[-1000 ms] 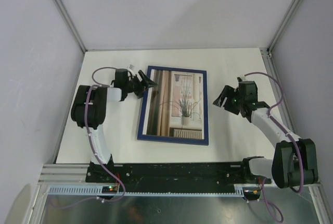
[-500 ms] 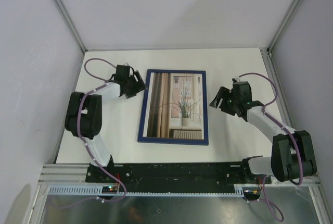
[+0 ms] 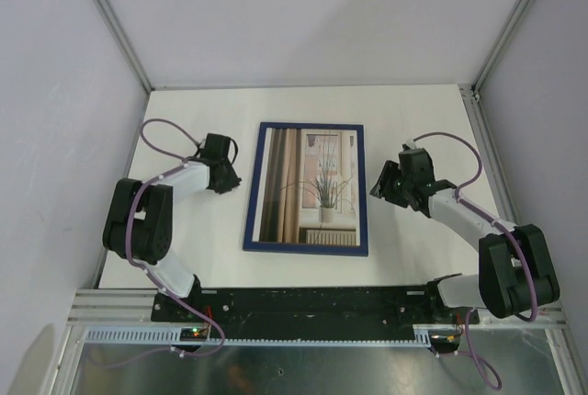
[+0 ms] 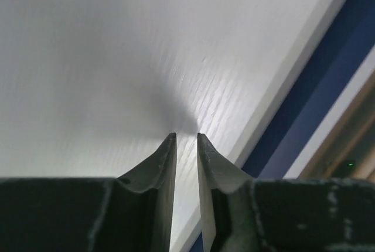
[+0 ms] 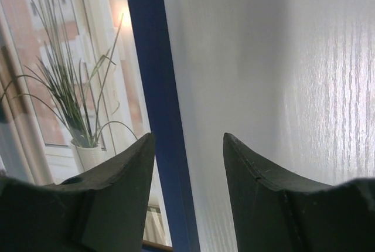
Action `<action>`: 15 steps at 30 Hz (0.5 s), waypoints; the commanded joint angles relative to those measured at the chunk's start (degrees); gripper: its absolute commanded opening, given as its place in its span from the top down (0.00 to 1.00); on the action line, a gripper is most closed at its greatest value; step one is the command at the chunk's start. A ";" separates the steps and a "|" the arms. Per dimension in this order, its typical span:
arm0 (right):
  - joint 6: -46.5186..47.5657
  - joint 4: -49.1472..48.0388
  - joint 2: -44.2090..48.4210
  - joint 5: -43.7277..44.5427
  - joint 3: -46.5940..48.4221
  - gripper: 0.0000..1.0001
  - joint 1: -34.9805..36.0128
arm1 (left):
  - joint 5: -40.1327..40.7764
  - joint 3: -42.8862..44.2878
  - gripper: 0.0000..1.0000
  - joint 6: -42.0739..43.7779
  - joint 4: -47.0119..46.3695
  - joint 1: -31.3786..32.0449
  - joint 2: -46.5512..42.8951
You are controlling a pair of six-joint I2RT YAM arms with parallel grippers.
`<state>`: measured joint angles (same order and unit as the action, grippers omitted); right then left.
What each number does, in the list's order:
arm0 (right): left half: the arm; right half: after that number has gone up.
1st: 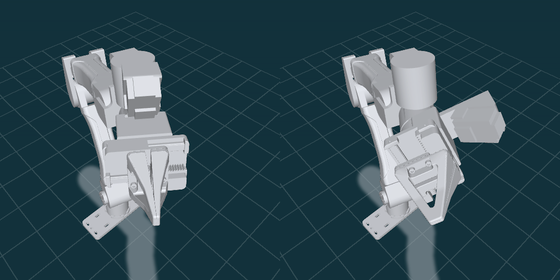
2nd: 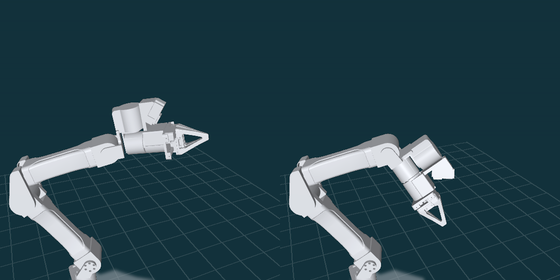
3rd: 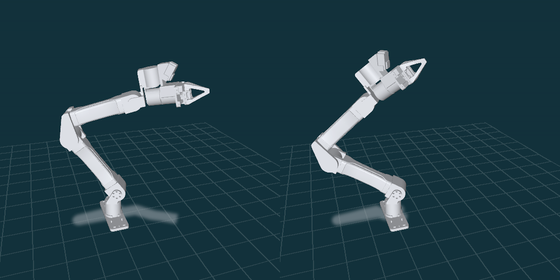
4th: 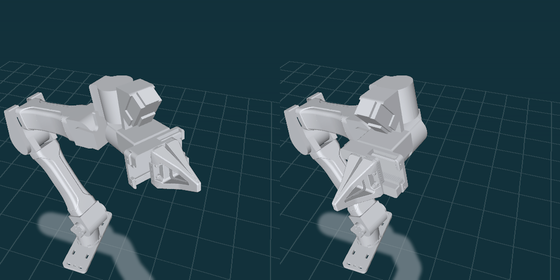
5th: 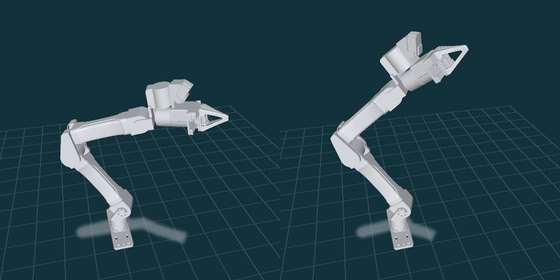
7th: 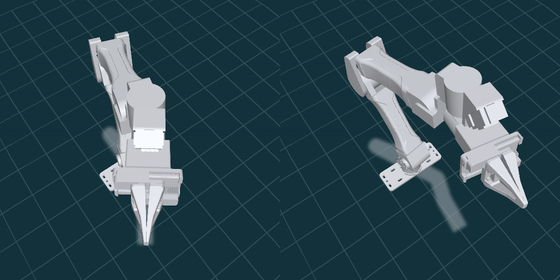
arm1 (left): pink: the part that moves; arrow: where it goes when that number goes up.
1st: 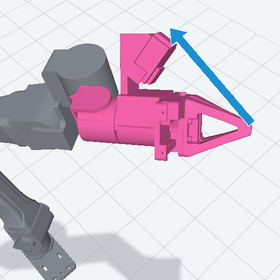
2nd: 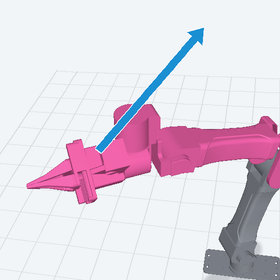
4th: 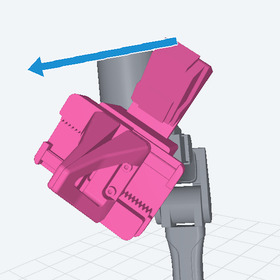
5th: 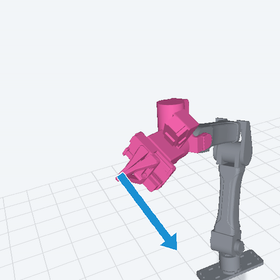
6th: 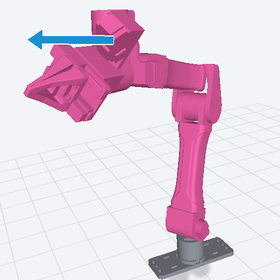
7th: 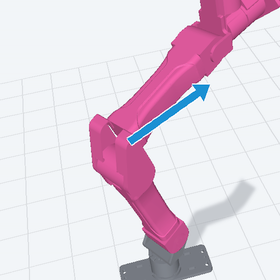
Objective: Put the photo into the frame
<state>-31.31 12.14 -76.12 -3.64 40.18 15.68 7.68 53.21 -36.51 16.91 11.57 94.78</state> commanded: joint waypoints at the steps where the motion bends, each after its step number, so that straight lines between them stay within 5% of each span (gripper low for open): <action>1: -1.08 -0.48 0.42 2.86 -1.38 0.47 0.91 | 2.55 -2.59 0.78 -2.34 0.57 2.46 -2.95; 15: -1.43 -0.07 1.37 3.41 -1.96 0.50 1.53 | 2.07 -4.83 0.83 -5.51 0.51 10.39 -3.28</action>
<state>-32.01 12.43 -76.07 -1.72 38.26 16.80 9.30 49.60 -40.12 17.10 20.40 93.34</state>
